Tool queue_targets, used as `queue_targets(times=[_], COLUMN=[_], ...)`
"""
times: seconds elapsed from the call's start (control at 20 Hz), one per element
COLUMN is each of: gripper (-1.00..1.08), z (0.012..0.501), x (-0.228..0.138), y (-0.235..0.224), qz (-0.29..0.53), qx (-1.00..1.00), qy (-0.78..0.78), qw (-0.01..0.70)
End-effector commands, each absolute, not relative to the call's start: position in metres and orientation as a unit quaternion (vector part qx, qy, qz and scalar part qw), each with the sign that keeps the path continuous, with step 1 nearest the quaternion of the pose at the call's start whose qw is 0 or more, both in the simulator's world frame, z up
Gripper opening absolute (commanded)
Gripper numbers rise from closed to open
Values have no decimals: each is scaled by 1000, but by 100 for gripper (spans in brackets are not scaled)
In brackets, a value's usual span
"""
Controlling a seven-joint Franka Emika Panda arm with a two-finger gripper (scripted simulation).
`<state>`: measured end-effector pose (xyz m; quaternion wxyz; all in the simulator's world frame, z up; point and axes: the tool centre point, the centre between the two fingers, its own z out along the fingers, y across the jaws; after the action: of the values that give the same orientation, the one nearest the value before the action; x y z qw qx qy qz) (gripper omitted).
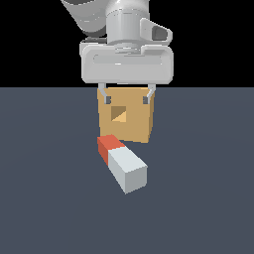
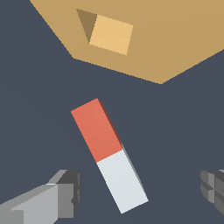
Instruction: Insert the peg into the horizontal hole in a box.
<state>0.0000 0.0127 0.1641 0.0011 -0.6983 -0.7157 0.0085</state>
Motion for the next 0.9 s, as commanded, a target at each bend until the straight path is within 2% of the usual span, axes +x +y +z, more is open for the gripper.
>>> queue_targets(times=[0.0,0.85], gripper=[100,100], z=[164,133], x=[0,-6], y=[13,-12], qz=[9,5], qx=[-698,-638], qy=[-716,-770], qw=[1,1])
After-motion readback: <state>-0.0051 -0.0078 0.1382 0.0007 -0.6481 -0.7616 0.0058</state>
